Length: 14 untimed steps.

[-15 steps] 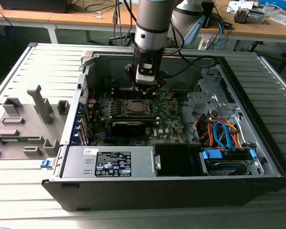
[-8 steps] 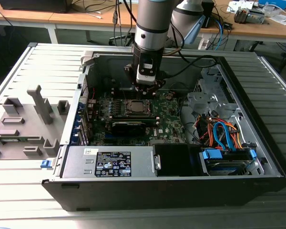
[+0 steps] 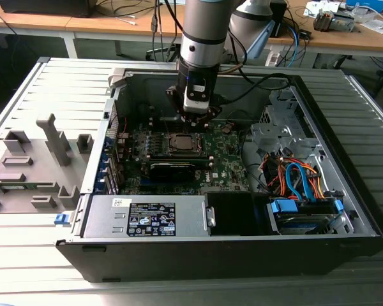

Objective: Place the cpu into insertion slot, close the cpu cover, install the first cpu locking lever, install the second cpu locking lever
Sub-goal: 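Install the first cpu locking lever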

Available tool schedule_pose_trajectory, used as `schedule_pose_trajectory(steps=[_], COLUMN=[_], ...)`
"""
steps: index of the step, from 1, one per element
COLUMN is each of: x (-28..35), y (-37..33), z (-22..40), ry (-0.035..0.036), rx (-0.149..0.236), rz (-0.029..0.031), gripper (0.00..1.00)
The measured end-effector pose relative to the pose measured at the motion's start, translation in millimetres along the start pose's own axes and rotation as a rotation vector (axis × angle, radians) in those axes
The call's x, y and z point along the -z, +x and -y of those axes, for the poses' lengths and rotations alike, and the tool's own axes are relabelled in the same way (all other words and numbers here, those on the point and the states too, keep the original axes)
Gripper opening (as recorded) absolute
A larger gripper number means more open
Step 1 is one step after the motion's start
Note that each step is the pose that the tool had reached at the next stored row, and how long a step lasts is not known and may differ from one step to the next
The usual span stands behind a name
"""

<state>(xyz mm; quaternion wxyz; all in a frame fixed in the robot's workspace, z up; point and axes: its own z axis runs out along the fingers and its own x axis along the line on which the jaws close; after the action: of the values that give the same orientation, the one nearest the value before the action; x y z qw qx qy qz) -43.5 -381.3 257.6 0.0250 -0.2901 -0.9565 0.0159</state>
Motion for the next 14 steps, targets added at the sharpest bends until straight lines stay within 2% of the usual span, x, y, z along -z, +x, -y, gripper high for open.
schedule_pose_trajectory(steps=[14], x=[0.0], y=[0.0], z=[0.0], ry=[0.0011], rx=[0.028], rz=[0.0012], gripper=[0.11])
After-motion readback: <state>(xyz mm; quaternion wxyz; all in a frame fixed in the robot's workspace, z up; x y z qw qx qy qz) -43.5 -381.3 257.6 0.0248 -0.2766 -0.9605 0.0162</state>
